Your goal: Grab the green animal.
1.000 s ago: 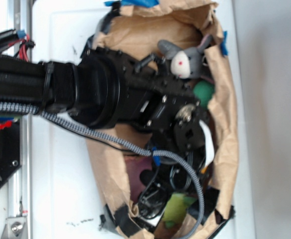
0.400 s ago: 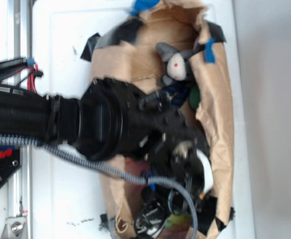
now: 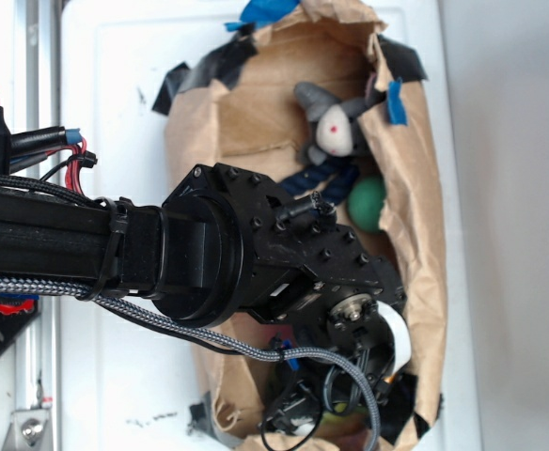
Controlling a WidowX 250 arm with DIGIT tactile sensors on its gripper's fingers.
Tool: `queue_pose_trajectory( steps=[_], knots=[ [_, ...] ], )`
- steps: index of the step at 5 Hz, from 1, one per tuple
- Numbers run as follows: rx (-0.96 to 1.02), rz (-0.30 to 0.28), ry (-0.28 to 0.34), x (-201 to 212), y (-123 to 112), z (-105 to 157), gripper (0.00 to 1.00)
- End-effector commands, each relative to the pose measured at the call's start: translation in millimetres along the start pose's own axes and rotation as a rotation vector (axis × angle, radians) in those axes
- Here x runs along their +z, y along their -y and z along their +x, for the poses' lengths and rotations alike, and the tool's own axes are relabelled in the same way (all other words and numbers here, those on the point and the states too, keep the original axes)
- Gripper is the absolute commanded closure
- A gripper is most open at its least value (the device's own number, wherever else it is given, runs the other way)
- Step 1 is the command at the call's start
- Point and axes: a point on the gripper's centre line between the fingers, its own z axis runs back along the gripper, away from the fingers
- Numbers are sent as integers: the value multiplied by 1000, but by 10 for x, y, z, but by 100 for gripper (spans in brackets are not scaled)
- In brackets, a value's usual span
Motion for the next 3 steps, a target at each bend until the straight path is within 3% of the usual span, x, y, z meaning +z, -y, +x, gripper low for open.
queue_pose_trajectory(
  steps=[1,3],
  knots=[
    [64,29,50,291,-28,-105,100],
    [287,154,151,940,-252,-271,100]
  ],
)
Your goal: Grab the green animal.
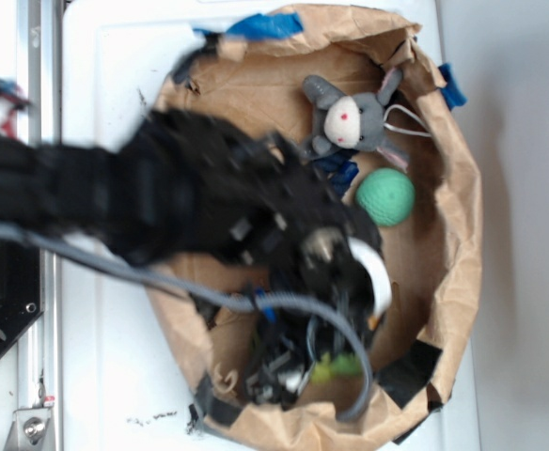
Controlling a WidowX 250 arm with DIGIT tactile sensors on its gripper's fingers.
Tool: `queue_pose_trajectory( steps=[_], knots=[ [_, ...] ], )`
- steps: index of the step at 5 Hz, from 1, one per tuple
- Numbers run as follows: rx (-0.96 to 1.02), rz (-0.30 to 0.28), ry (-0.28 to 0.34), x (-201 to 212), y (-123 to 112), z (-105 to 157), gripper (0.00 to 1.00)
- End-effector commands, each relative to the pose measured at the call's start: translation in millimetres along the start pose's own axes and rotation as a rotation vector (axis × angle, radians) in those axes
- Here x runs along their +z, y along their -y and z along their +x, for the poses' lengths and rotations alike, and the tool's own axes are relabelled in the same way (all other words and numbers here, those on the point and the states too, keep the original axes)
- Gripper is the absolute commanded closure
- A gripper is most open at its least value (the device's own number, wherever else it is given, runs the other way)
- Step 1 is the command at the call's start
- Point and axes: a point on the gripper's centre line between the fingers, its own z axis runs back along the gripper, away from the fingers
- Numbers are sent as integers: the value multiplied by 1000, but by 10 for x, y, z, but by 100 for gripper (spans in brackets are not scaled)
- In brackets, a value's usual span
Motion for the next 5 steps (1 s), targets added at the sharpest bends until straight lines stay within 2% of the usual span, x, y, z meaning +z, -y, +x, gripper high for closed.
queue_pose_trajectory(
  steps=[1,2,3,4,5],
  knots=[
    [222,165,154,826,-164,-17,100],
    [329,248,159,1080,-232,-41,100],
    [487,442,85,1393,-228,-89,100],
    [546,453,37,1523,-191,-111,100],
    [581,449,17,1511,-175,-143,100]
  ],
)
